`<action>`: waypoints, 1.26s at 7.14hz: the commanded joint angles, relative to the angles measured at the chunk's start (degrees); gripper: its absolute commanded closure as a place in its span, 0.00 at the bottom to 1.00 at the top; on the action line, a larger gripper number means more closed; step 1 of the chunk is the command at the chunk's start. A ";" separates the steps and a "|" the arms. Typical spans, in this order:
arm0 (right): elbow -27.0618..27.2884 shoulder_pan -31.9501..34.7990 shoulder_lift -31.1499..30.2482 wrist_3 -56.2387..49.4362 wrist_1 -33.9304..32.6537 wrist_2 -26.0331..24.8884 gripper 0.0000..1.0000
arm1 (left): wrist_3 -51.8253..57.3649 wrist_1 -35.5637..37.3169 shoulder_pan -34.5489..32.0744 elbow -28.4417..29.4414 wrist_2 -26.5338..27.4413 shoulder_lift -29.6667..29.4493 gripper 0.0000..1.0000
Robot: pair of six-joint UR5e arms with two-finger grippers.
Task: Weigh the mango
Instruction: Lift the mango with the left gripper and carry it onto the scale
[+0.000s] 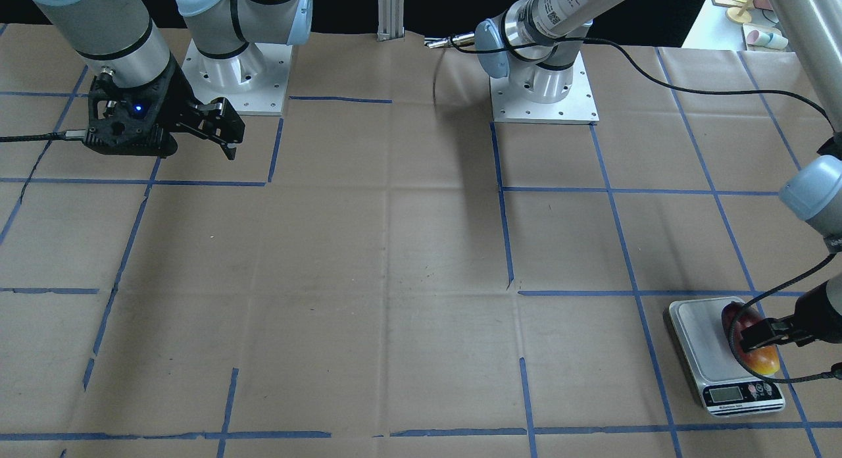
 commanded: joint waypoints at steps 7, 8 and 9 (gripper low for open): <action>0.00 0.00 0.00 0.00 0.00 0.00 0.00 | -33.76 -30.46 -25.92 -2.45 -0.77 25.47 0.00; 0.00 0.00 0.00 0.00 0.00 0.00 0.00 | -34.77 -29.84 -28.84 -5.42 -0.60 26.26 0.00; 0.00 0.00 0.00 0.00 0.00 0.00 0.00 | -34.35 -29.84 -29.66 -8.15 -0.69 27.48 0.01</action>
